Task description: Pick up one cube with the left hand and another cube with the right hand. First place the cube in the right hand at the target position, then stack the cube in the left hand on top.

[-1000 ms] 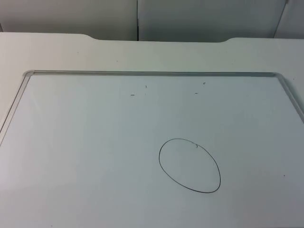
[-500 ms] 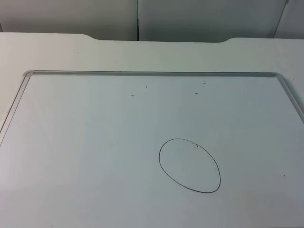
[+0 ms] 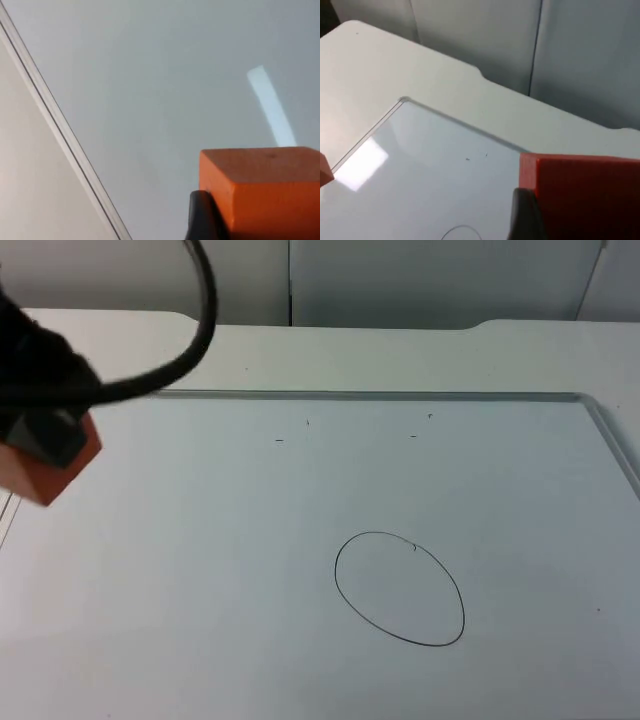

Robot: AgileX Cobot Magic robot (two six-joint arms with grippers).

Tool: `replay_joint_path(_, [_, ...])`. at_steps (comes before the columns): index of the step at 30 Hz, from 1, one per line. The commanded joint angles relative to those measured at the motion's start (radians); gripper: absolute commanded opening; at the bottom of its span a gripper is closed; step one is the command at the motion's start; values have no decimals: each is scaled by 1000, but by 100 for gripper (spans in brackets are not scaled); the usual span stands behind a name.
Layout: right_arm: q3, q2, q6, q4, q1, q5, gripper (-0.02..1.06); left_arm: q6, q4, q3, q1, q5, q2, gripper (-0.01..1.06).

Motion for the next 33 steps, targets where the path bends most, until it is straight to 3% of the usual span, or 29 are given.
replay_joint_path(1, [5, 24, -31, 38, 2, 7, 0, 0, -6, 30, -6, -25, -49, 19])
replay_joint_path(11, [5, 227, -50, 77, 17, 42, 0, 0, 1, 62, -6, 19, -191, 19])
replay_joint_path(15, [5, 336, -42, 52, 95, 34, 0, 20, 1, 62, -6, 19, -189, 19])
replay_joint_path(18, [5, 435, 46, -75, 195, -26, 0, 28, 1, 62, -6, 19, -189, 19])
replay_joint_path(20, [5, 461, 68, -98, 216, -37, 0, 28, 1, 62, -6, 19, -189, 19])
replay_joint_path(29, [5, 623, 90, -102, 245, -85, 0, 28, 4, 97, -6, 15, -189, 19])
replay_joint_path(33, [111, 668, 127, -112, 245, -212, 0, 28, 4, 97, -6, 9, -189, 19])
